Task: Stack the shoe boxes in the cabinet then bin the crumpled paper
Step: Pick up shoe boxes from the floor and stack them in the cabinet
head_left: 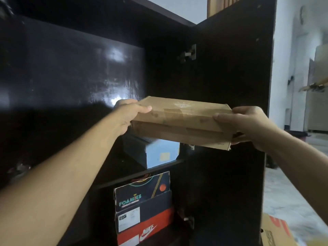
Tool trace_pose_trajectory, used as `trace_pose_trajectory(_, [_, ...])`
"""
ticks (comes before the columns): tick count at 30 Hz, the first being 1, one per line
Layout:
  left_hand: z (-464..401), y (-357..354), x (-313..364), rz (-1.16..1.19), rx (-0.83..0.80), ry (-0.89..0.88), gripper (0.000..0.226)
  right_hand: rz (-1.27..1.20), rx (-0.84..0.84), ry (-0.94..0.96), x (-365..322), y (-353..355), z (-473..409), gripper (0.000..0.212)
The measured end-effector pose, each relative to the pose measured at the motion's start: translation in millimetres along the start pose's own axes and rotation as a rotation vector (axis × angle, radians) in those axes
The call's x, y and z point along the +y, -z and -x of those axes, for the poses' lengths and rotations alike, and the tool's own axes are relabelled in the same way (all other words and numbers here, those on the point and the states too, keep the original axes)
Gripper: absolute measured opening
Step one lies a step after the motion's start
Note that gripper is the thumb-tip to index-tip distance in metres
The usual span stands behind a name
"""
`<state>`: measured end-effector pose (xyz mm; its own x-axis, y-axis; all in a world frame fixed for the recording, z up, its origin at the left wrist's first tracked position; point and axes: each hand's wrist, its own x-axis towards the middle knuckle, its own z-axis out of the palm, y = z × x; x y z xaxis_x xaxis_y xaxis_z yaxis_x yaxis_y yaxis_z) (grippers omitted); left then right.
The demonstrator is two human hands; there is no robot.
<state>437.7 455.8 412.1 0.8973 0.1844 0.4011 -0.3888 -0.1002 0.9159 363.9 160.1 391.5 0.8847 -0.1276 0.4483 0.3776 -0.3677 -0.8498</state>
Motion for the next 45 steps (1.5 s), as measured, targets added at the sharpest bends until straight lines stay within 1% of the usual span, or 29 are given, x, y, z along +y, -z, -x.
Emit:
trace_pose_trajectory(1, [-12, 2, 2, 0.001, 0.010, 0.003, 0.080, -0.002, 0.013, 0.003, -1, -7, -10, 0.018])
trace_pose_trajectory(2, [-24, 4, 3, 0.005, 0.025, 0.006, 0.078, -0.005, 0.021, 0.004, -2, -13, -20, 0.022])
trace_pose_trajectory(4, [-49, 6, 3, 0.000, 0.054, 0.016, 0.070, -0.020, 0.041, -0.010, -4, -28, -38, 0.036])
trace_pose_trajectory(6, [-70, 5, 3, -0.014, 0.088, 0.020, 0.055, -0.030, 0.069, -0.019, -3, -41, -57, 0.042])
trace_pose_trajectory(8, [-90, 3, 0, -0.021, 0.144, 0.025, 0.037, -0.056, 0.098, -0.029, -3, -54, -72, 0.045])
trace_pose_trajectory(9, [-99, 1, -3, -0.024, 0.174, 0.034, 0.032, -0.062, 0.116, -0.029, -1, -60, -80, 0.045])
trace_pose_trajectory(10, [-108, -1, -6, -0.023, 0.198, 0.039, 0.032, -0.060, 0.133, -0.022, 0, -65, -87, 0.042])
trace_pose_trajectory(11, [-114, -4, -8, -0.023, 0.224, 0.040, 0.037, -0.052, 0.152, -0.006, 1, -71, -93, 0.036])
trace_pose_trajectory(12, [-121, -7, -11, -0.011, 0.249, 0.030, 0.048, -0.042, 0.172, 0.010, 2, -76, -97, 0.029])
trace_pose_trajectory(13, [-125, -10, -14, -0.005, 0.288, 0.015, 0.060, -0.036, 0.193, 0.027, 4, -81, -101, 0.027])
trace_pose_trajectory(15, [-129, -16, -18, -0.051, 0.413, -0.003, 0.070, -0.034, 0.226, 0.061, 7, -92, -110, 0.045])
trace_pose_trajectory(16, [-128, -20, -20, -0.092, 0.479, 0.002, 0.070, -0.028, 0.239, 0.090, 7, -97, -112, 0.048])
trace_pose_trajectory(17, [-126, -24, -21, -0.137, 0.509, 0.006, 0.068, -0.026, 0.246, 0.126, 7, -103, -115, 0.045])
trace_pose_trajectory(18, [-127, -26, -23, -0.164, 0.497, 0.015, 0.060, -0.026, 0.249, 0.159, 7, -109, -118, 0.039])
trace_pose_trajectory(20, [-131, -32, -28, -0.144, 0.384, 0.001, 0.034, -0.029, 0.237, 0.201, 7, -123, -125, 0.033])
trace_pose_trajectory(21, [-129, -35, -29, -0.109, 0.325, 0.010, 0.026, -0.028, 0.213, 0.217, 8, -131, -129, 0.032])
trace_pose_trajectory(22, [-125, -39, -28, -0.073, 0.281, 0.015, 0.024, -0.028, 0.180, 0.228, 8, -138, -133, 0.032])
trace_pose_trajectory(25, [-117, -46, -28, -0.046, 0.181, -0.006, 0.035, -0.070, 0.066, 0.226, 11, -154, -143, 0.035])
trace_pose_trajectory(26, [-115, -47, -29, -0.063, 0.152, -0.033, 0.041, -0.073, 0.058, 0.210, 11, -157, -145, 0.037])
trace_pose_trajectory(27, [-116, -48, -33, -0.108, 0.136, -0.068, 0.049, -0.058, 0.089, 0.202, 12, -159, -149, 0.038])
trace_pose_trajectory(29, [-119, -47, -41, -0.270, 0.132, -0.139, 0.082, -0.010, 0.201, 0.196, 20, -161, -164, 0.039])
trace_pose_trajectory(30, [-121, -46, -44, -0.342, 0.142, -0.172, 0.094, 0.003, 0.224, 0.171, 25, -162, -173, 0.042])
trace_pose_trajectory(31, [-123, -45, -48, -0.396, 0.155, -0.197, 0.097, 0.019, 0.210, 0.140, 30, -163, -181, 0.046])
trace_pose_trajectory(34, [-127, -41, -59, -0.509, 0.177, -0.228, 0.093, 0.046, 0.051, 0.091, 45, -169, -194, 0.057])
trace_pose_trajectory(36, [-131, -39, -65, -0.510, 0.186, -0.207, 0.093, 0.049, -0.016, 0.076, 51, -172, -200, 0.069])
trace_pose_trajectory(39, [-137, -36, -77, -0.510, 0.194, -0.190, 0.095, 0.047, -0.075, 0.067, 55, -177, -207, 0.077])
trace_pose_trajectory(45, [-140, -38, -89, -0.573, 0.253, -0.186, 0.091, 0.088, -0.111, 0.094, 57, -178, -213, 0.080])
